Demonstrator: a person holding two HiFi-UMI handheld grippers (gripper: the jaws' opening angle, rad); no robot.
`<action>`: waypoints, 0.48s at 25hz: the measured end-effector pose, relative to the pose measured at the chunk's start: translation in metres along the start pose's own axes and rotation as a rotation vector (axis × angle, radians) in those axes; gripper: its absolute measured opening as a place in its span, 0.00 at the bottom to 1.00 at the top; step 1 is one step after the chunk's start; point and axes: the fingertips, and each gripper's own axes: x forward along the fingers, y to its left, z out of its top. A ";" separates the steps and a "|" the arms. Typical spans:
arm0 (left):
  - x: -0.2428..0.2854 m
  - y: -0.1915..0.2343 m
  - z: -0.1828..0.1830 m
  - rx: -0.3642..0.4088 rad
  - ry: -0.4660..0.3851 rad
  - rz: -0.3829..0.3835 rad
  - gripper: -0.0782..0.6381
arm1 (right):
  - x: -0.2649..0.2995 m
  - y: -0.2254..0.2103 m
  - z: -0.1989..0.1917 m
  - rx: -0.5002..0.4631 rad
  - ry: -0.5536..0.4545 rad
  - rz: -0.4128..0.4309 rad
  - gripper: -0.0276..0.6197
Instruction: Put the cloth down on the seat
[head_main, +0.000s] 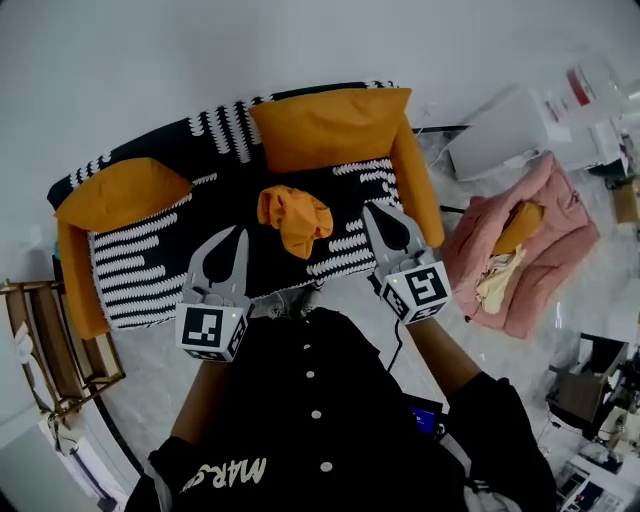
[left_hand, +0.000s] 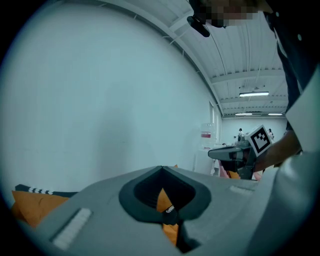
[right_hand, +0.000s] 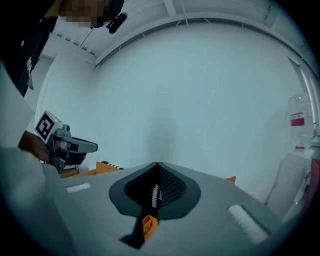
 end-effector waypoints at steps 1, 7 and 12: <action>-0.001 0.000 0.003 0.007 -0.008 0.000 0.11 | -0.005 -0.001 0.006 0.007 -0.018 -0.006 0.08; -0.012 0.000 0.016 0.022 -0.050 0.016 0.11 | -0.031 -0.004 0.028 0.003 -0.108 -0.060 0.08; -0.022 0.000 0.029 0.050 -0.077 0.032 0.11 | -0.044 -0.010 0.045 -0.019 -0.175 -0.096 0.08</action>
